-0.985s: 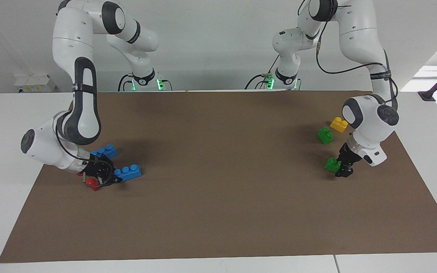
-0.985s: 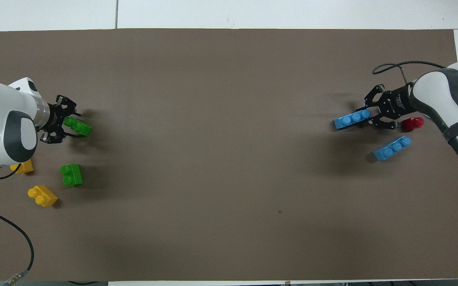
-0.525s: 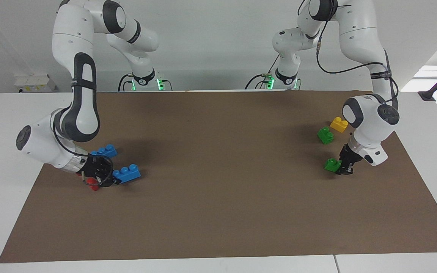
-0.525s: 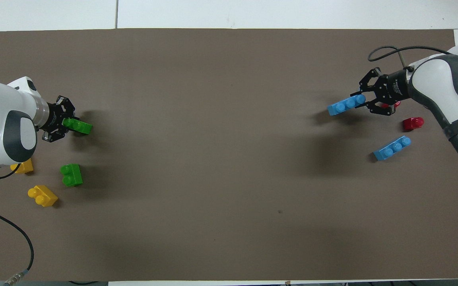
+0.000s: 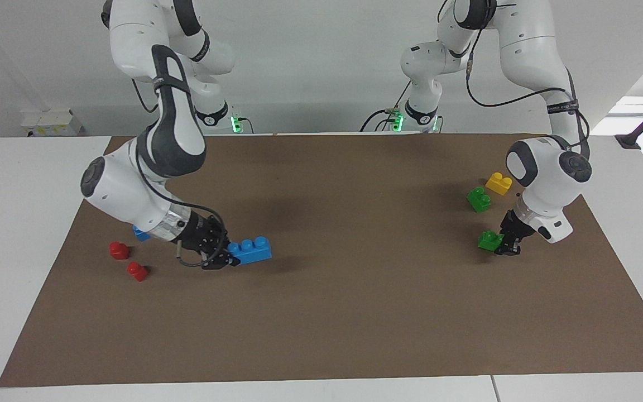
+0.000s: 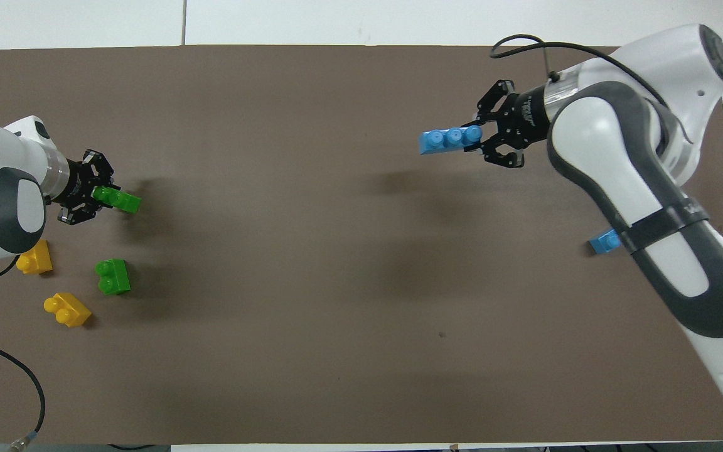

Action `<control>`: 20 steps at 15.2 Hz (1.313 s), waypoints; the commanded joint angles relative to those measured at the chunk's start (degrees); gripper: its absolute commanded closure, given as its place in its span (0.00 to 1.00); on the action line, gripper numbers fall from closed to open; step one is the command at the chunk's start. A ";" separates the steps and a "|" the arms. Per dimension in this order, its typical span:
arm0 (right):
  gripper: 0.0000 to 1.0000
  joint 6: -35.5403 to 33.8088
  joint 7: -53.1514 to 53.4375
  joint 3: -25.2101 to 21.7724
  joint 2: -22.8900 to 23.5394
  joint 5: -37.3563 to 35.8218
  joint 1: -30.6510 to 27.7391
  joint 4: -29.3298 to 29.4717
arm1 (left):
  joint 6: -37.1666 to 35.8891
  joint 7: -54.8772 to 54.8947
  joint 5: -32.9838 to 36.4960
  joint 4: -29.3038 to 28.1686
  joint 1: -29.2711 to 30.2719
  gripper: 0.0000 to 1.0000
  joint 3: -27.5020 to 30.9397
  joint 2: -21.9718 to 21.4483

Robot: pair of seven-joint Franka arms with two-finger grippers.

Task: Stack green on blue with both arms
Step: 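Lift both bricks and carry them toward each other at table center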

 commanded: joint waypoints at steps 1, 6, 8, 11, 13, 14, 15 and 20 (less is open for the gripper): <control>1.00 2.35 9.35 -0.37 -1.04 -1.47 4.30 -1.52 | -6.00 -1.39 0.70 -0.55 -0.56 1.00 0.26 -4.78; 1.00 10.78 20.44 -0.28 -3.15 -4.38 11.69 -9.07 | -10.93 -12.42 0.35 -0.82 -3.10 1.00 0.08 -10.67; 1.00 15.25 20.98 -0.20 -3.32 -4.29 13.79 -13.02 | -11.72 -21.47 -0.62 -0.91 -5.38 1.00 0.17 -12.17; 1.00 20.54 21.86 -0.20 -3.32 -4.29 15.65 -16.99 | -11.73 -33.00 -0.62 -0.91 -10.12 1.00 0.17 -13.23; 1.00 23.96 22.38 -0.20 -3.41 -4.29 17.40 -19.36 | -11.12 -39.15 -0.62 -0.91 -13.73 1.00 0.17 -13.23; 1.00 25.98 22.73 -0.20 -3.76 -4.29 17.58 -20.94 | -10.76 -42.40 -0.62 -0.91 -15.48 1.00 0.17 -13.23; 1.00 27.65 22.65 -0.11 -3.94 -4.29 17.67 -22.26 | -10.59 -44.43 -0.62 -0.99 -17.24 1.00 0.17 -13.23; 1.00 32.06 21.86 -0.11 -4.29 -4.29 20.22 -25.34 | -6.45 -51.22 -0.62 -2.22 -24.37 1.00 0.17 -13.49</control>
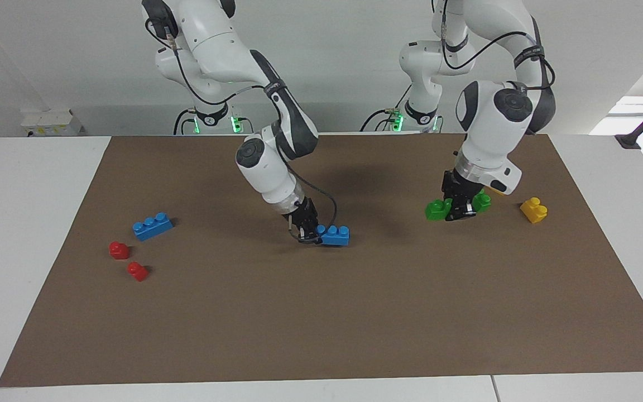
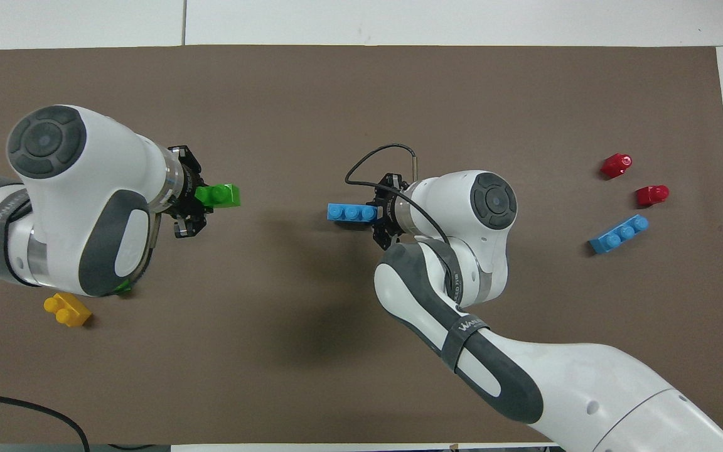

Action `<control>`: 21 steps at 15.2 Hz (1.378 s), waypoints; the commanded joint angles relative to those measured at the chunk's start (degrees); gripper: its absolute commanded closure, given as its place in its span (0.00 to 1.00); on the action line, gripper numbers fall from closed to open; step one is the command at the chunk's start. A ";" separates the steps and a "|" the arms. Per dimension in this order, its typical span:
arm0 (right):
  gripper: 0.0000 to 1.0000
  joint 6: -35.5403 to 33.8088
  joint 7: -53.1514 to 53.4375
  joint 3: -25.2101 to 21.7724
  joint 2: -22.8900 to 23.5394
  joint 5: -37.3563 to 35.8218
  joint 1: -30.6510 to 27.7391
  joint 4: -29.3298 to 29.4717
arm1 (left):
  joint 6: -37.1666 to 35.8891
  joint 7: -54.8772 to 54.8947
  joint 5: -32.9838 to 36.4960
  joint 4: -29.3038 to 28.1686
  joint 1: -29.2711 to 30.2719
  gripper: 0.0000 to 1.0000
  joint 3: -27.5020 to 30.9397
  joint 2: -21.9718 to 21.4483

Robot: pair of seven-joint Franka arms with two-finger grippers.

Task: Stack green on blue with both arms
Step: 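Lift both bricks and carry them toward each other at table center, then press the green brick onto the blue brick while the right gripper holds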

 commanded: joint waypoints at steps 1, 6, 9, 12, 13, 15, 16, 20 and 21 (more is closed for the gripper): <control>1.00 1.61 0.02 0.01 -2.32 -0.78 0.48 -3.30 | 2.25 -1.76 -0.23 -1.98 -2.67 1.00 0.97 -1.23; 1.00 1.79 -3.22 0.01 -2.24 0.09 0.66 -4.01 | 6.11 -6.51 -0.23 -3.47 -8.65 1.00 1.06 0.09; 1.00 2.05 -5.34 0.10 -1.62 0.45 0.48 -4.10 | 9.19 -9.05 -0.23 -4.27 -10.67 1.00 1.06 1.31; 1.00 3.19 -11.74 0.10 -1.45 8.15 0.75 -4.27 | 11.30 -11.25 -0.23 -4.36 -12.26 1.00 1.06 2.46; 1.00 3.19 -13.50 0.10 -1.53 10.36 0.83 -4.27 | 11.65 -12.04 -0.23 -4.53 -13.22 1.00 1.06 2.55; 1.00 3.28 -13.96 0.10 -1.53 11.08 1.36 -4.27 | 13.93 -13.62 -0.14 -5.15 -14.89 1.00 1.15 3.51; 1.00 3.28 -13.96 0.01 -1.53 11.17 1.36 -4.27 | 14.38 -14.24 -0.05 -5.15 -15.42 1.00 1.15 3.87; 1.00 3.19 -14.05 0.01 -1.53 11.17 1.36 -4.36 | 14.56 -14.86 0.65 -4.71 -17.27 1.00 1.24 5.36; 1.00 3.19 -14.05 0.01 -1.62 11.17 1.36 -4.45 | 14.38 -15.30 0.83 -4.54 -17.53 1.00 1.24 5.98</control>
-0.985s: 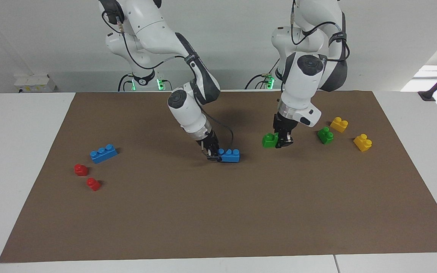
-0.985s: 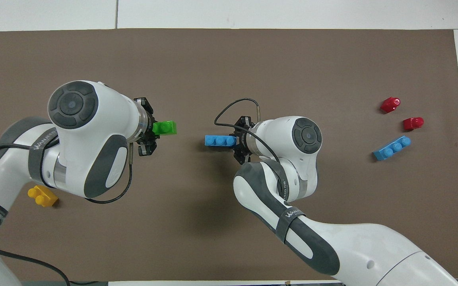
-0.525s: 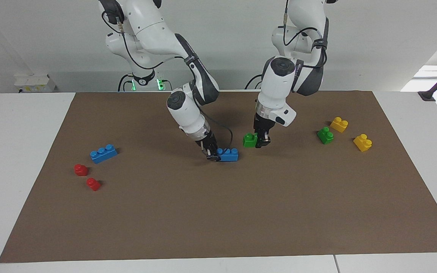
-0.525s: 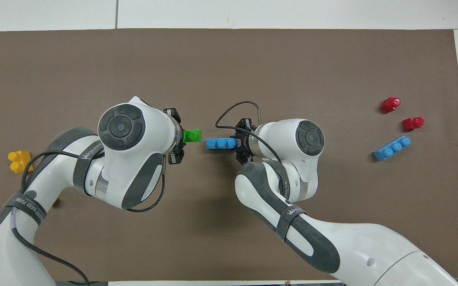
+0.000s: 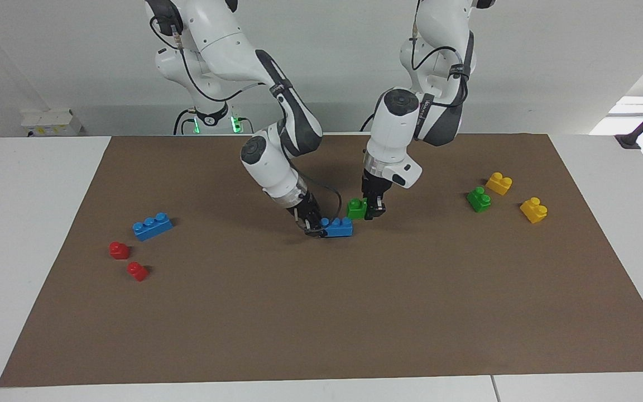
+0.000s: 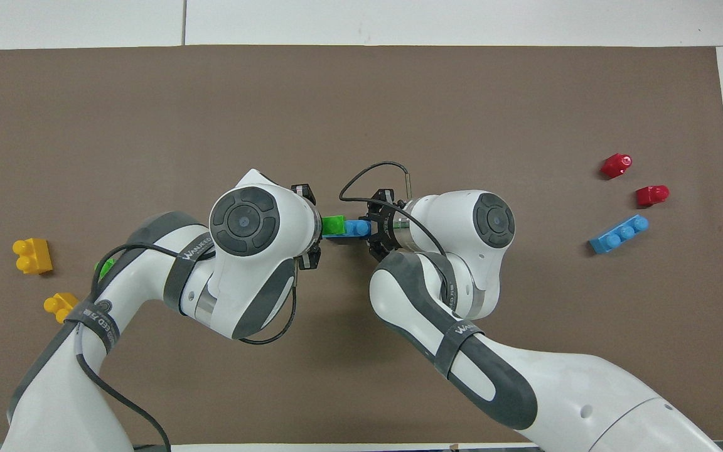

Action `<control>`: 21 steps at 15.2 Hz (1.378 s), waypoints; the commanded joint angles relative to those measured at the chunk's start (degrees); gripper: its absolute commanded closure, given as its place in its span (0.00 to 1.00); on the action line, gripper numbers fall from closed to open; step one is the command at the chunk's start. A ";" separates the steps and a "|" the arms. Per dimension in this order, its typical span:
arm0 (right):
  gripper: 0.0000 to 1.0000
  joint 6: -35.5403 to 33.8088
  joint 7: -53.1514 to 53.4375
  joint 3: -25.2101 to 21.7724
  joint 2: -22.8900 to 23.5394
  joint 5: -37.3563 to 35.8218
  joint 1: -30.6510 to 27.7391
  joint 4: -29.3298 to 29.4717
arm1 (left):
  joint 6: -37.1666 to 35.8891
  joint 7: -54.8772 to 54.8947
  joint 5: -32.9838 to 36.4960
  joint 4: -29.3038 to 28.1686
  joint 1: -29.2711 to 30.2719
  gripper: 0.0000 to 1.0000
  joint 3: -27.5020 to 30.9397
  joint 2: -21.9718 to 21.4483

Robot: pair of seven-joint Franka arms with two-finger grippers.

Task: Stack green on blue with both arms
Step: 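Press the green brick onto the blue brick while the right gripper holds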

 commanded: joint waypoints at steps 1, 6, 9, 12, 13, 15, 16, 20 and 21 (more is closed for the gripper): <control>1.00 1.41 -1.89 0.04 -0.93 1.69 0.19 -1.57 | 0.77 -2.21 2.08 -0.10 -2.38 1.00 1.04 1.13; 1.00 1.41 -1.89 0.04 -0.93 1.69 0.10 -1.74 | 0.41 -6.52 5.34 2.09 -3.53 1.00 1.04 3.41; 1.00 1.50 -2.24 0.04 -1.02 1.69 0.01 -2.27 | 0.76 -7.14 5.43 2.01 -3.53 1.00 1.04 3.50; 1.00 1.50 -2.24 0.04 -1.02 1.69 -0.07 -2.27 | 1.12 -7.22 6.65 2.01 -3.45 1.00 1.12 4.20; 1.00 1.41 -2.24 0.04 -1.02 1.69 0.01 -2.27 | 1.20 -7.40 7.36 2.01 -3.36 1.00 1.04 4.55; 1.00 1.41 -2.24 0.04 -1.02 1.69 -0.07 -2.36 | 1.29 -7.93 7.63 2.01 -3.53 1.00 1.12 5.17; 1.00 1.50 -2.15 0.04 -1.02 1.69 -0.07 -2.36 | 1.38 -7.93 7.63 2.01 -3.53 1.00 1.12 5.34; 1.00 1.41 -2.15 0.04 -1.11 1.69 -0.16 -2.36 | 1.73 -8.01 7.71 2.54 -3.44 1.00 1.12 5.52; 1.00 1.41 -2.15 0.04 -1.11 1.69 -0.16 -2.36 | 1.91 -8.01 7.80 2.45 -3.44 1.00 1.12 5.70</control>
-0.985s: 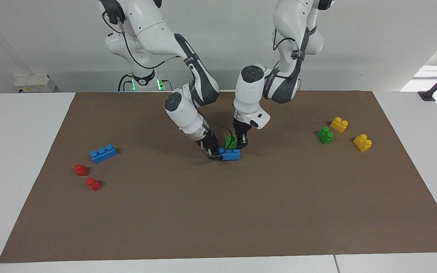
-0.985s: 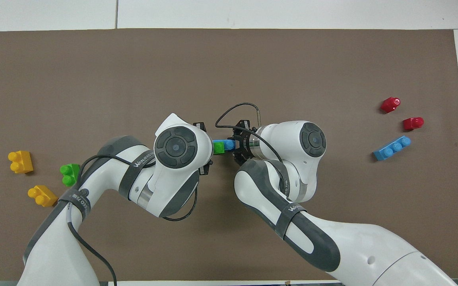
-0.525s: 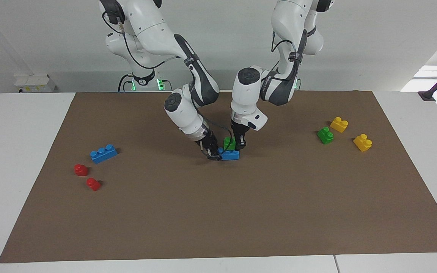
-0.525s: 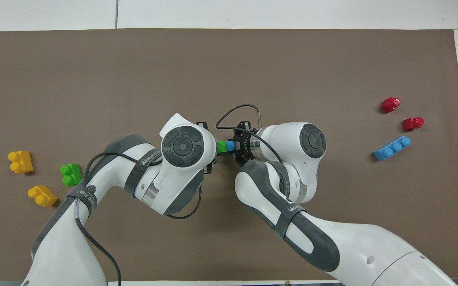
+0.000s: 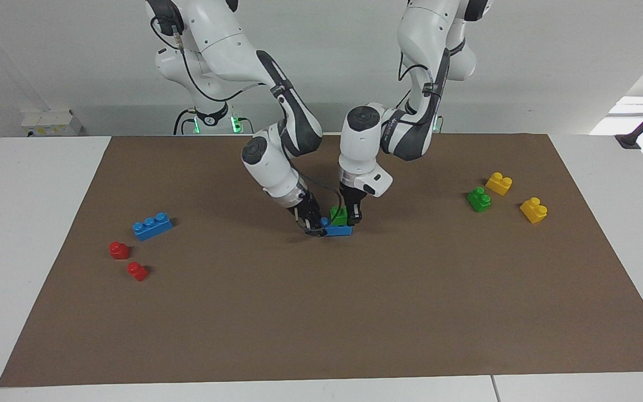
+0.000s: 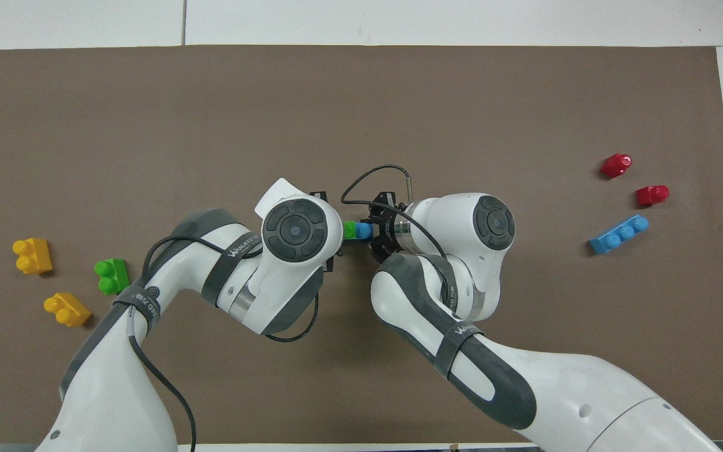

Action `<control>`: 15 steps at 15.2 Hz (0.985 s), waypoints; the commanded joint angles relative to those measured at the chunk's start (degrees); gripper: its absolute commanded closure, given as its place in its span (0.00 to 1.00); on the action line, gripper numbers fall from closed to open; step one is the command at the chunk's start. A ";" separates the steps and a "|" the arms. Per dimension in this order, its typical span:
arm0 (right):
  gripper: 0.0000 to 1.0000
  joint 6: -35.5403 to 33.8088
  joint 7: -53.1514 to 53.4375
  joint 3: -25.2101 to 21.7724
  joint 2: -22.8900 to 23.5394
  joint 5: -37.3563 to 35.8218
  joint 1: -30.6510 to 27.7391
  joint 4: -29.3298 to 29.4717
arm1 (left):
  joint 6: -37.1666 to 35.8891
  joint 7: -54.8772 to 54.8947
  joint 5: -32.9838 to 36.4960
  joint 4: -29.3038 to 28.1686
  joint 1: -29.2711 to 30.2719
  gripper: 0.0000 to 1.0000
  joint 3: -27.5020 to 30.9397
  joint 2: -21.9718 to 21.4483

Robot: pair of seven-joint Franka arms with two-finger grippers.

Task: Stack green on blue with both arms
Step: 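Press the green brick onto the blue brick while the right gripper holds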

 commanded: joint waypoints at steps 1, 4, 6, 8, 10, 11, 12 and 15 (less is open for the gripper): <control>1.00 1.19 -2.07 0.07 -1.00 1.69 -0.25 -1.62 | 1.23 -1.50 2.06 0.87 -0.74 1.00 0.73 1.38; 1.00 1.28 -2.16 0.07 -1.09 1.69 -0.25 -1.62 | 1.41 -1.68 2.42 0.78 -0.83 1.00 0.73 1.56; 1.00 1.19 -2.07 0.07 -1.09 1.69 -0.25 -1.62 | 1.15 -1.85 3.90 0.60 -0.92 1.00 0.73 1.56; 1.00 1.27 -2.07 0.07 -1.09 1.69 -0.25 -1.62 | 1.06 -1.68 5.57 0.43 -1.27 0.39 0.64 1.56; 1.00 1.28 -2.07 0.07 -1.09 1.69 -0.25 -1.62 | 0.71 -1.15 5.58 0.34 -1.18 0.00 0.64 1.21; 1.00 1.19 -2.07 0.07 -1.09 1.69 -0.25 -1.62 | 0.62 -1.06 5.58 0.25 -0.83 0.00 0.64 0.77; 1.00 1.19 -1.90 0.07 -1.09 1.69 -0.34 -1.62 | 0.53 -0.63 5.58 0.16 -0.48 0.00 0.64 0.50; 0.82 0.75 -1.81 0.07 -1.09 1.69 -0.34 -1.54 | 0.53 2.27 5.58 -0.45 0.40 0.00 0.73 -0.46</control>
